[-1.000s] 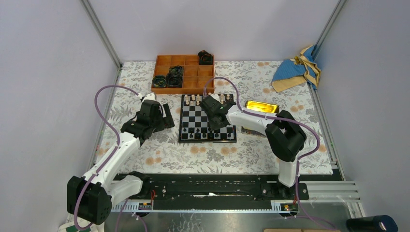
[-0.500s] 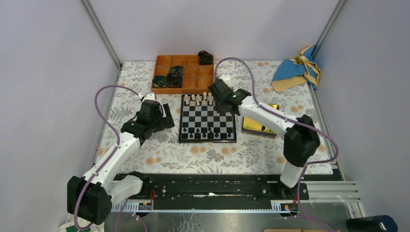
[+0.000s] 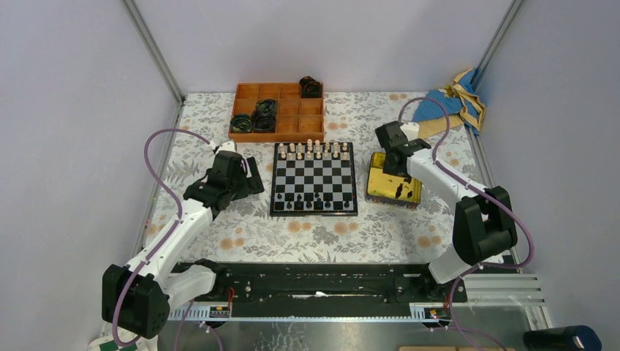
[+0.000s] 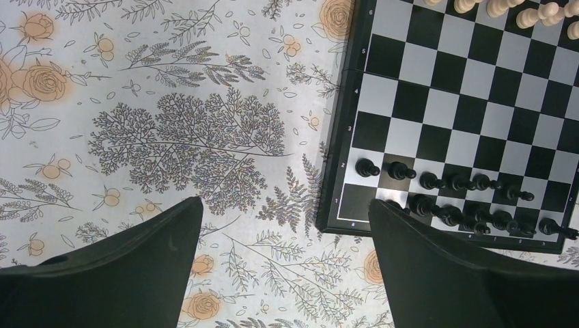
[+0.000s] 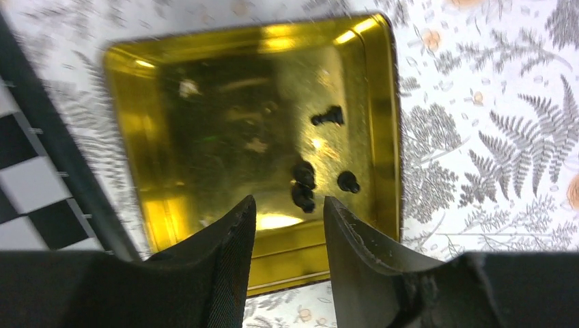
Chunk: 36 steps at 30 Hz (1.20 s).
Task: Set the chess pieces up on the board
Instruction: Pick up the chess piece from the storage box.
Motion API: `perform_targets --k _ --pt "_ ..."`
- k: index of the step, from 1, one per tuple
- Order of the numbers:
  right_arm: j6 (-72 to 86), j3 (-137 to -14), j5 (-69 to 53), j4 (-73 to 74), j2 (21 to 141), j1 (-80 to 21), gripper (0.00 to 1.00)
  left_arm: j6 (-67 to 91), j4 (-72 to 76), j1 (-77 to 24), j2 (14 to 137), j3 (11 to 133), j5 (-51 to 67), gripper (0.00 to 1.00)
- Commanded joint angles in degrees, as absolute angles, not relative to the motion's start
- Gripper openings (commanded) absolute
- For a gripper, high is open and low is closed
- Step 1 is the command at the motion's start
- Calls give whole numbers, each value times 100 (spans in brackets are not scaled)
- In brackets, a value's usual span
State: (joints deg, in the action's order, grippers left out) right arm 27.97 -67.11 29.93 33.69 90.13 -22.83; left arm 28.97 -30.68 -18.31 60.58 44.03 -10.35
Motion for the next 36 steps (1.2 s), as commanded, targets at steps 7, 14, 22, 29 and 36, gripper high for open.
perform_targets --k 7,14,22,29,36 --pt "2929 -6006 2621 2905 8751 -1787 47 2828 -2980 -1789 6019 4456 -966 99" --pt "2886 -5898 2420 2746 8967 -1655 46 2828 -3001 -1793 6020 4457 -967 99" --pt "2872 -5889 2267 2612 9245 -1505 44 2810 -3029 -1793 6026 4463 -992 99" --pt "2885 -5896 2169 2538 9438 -1460 41 2786 -3039 -1793 6063 4474 -1011 99" --pt "2884 -5889 2132 2522 9533 -1450 39 2786 -3039 -1793 6106 4482 -1012 99"
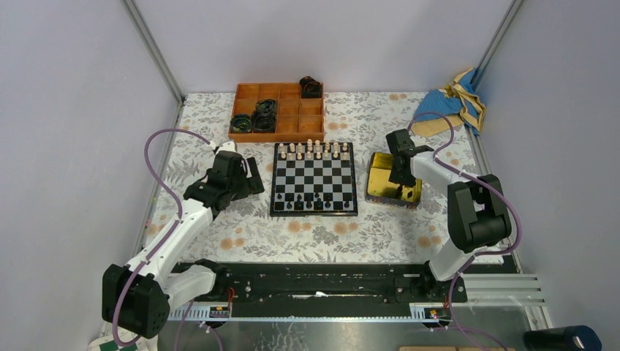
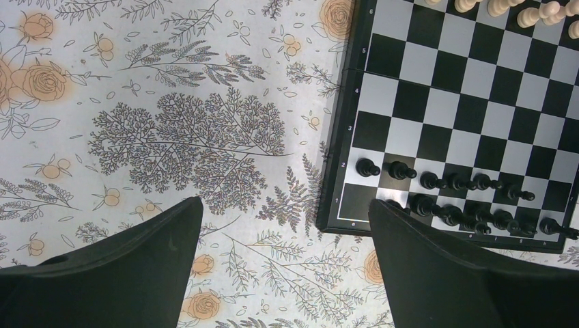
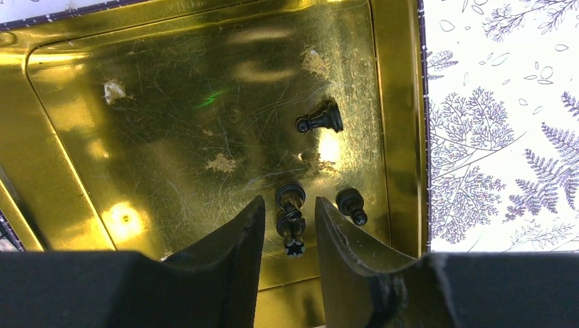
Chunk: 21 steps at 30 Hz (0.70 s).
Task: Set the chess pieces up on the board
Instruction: Pick up the chess piece from the storage box.
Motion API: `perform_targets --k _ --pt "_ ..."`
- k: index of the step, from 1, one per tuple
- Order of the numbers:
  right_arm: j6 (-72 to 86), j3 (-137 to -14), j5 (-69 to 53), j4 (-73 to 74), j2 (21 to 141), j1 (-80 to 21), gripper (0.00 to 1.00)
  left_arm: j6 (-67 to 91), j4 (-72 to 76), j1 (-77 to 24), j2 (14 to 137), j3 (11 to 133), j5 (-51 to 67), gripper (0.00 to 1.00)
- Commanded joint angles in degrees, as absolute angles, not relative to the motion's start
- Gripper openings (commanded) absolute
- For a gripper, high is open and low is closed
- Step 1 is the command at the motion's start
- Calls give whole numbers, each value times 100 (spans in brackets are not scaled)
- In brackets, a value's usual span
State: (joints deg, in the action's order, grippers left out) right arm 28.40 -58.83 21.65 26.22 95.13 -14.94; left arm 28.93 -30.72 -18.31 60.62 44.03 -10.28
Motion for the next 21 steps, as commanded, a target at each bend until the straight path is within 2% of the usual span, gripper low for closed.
perform_targets --k 1,9,17,21 --pt "2878 -5896 2128 2531 9537 -1450 39 2786 -3040 -1793 6112 4489 -1012 99" --pt "2866 -5880 2118 2504 9617 -1428 31 2769 -3031 -1793 6156 4502 -1007 99" --pt "2866 -5893 2200 2527 9651 -1419 14 2760 -3023 -1793 6151 4482 -1016 99" --pt "2863 -5964 2281 2582 9634 -1424 10 2760 -3014 -1793 6163 4482 -1019 99"
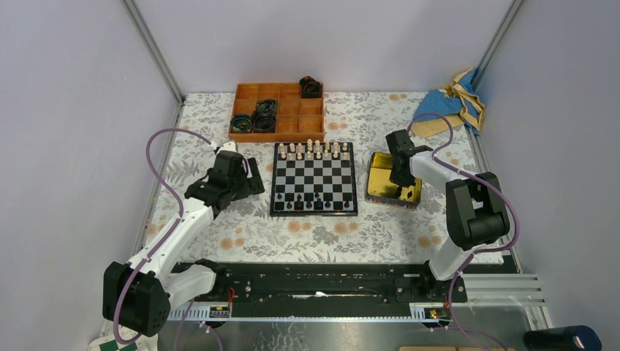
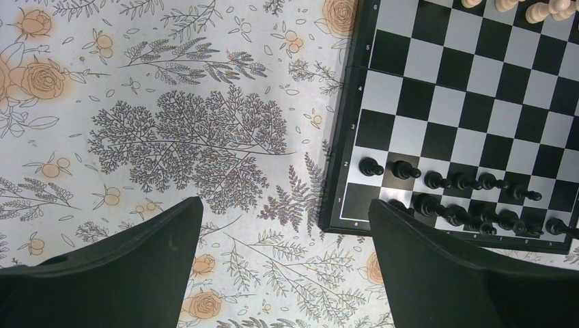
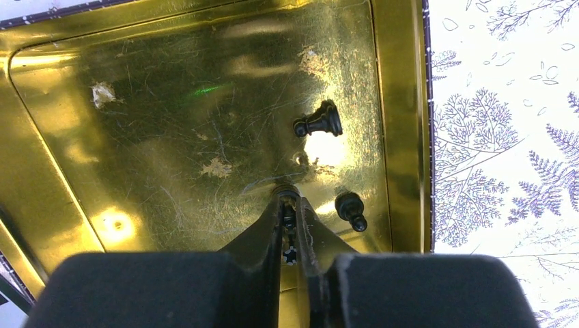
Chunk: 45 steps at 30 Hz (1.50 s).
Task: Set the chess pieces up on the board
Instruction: Pick up the chess piece from the storage box, then place the chess piece on the chessboard.
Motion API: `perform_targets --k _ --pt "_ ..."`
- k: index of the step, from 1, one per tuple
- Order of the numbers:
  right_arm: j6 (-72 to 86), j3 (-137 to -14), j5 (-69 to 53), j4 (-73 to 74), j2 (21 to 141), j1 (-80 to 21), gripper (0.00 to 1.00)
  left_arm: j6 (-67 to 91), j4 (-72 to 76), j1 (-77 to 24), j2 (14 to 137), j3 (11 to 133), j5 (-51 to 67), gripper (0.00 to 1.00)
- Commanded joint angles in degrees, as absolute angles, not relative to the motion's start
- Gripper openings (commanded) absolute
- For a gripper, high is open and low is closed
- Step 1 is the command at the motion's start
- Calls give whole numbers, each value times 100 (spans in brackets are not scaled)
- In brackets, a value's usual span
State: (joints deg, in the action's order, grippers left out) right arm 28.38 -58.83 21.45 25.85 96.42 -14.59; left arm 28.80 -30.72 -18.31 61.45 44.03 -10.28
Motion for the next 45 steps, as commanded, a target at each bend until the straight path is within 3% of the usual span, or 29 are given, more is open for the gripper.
perform_targets --k 1,7,33,45 --pt "2862 -5979 2293 2593 9625 -1422 8 2762 -3011 -1793 6169 4482 -1011 99" --pt "2835 -6051 2398 2647 9529 -1419 0 2760 -3004 -1793 6163 4508 -1018 99" --pt "2501 -6636 2190 2740 9074 -1486 0 2733 -2962 -1792 6264 4614 -1013 99" --pt "2188 -7277 2218 3209 8967 -2613 0 2768 -2788 -1793 6441 4602 -939 99"
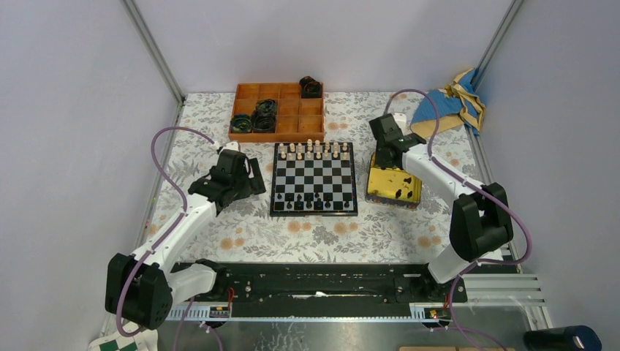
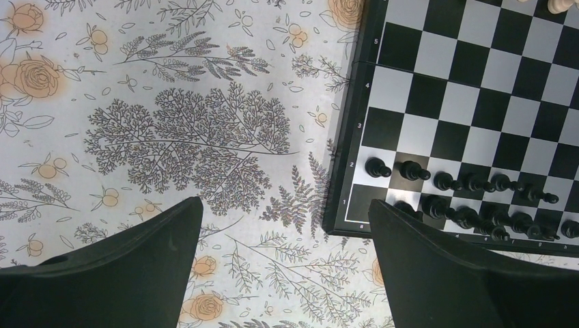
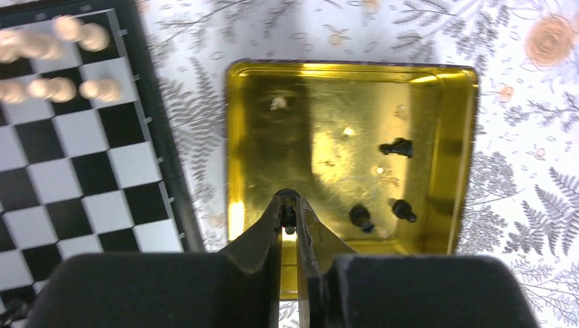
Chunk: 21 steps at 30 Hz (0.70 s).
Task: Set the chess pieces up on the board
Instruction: Place the chess piece on the chessboard.
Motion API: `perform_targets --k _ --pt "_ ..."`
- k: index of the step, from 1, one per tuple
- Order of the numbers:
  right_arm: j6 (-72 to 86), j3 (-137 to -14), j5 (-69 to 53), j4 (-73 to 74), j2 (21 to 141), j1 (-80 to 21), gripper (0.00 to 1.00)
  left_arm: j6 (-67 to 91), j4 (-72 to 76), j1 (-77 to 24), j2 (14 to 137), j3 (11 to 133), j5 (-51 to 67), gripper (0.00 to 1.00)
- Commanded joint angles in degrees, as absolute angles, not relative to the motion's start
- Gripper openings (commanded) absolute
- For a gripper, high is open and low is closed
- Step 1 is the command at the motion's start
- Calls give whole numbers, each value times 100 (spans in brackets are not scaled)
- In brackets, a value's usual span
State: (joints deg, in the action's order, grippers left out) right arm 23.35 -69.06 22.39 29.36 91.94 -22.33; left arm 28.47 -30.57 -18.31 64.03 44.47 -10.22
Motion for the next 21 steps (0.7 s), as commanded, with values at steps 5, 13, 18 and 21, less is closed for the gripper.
perform_targets --k 5,13,18,21 --pt "2256 -7538 2106 3372 9104 -3159 0 2786 -2756 -1791 6464 4590 -940 99" --pt "2310 -7989 2143 3582 9501 -3994 0 2795 -2725 -1792 6469 4571 -936 99" --pt "2376 -8136 2170 3658 9734 -4350 0 2778 -2728 -1789 6428 4528 -954 99" --pt "2422 -8146 2180 3694 9847 -4534 0 2769 -2731 -1792 6385 4501 -962 99"
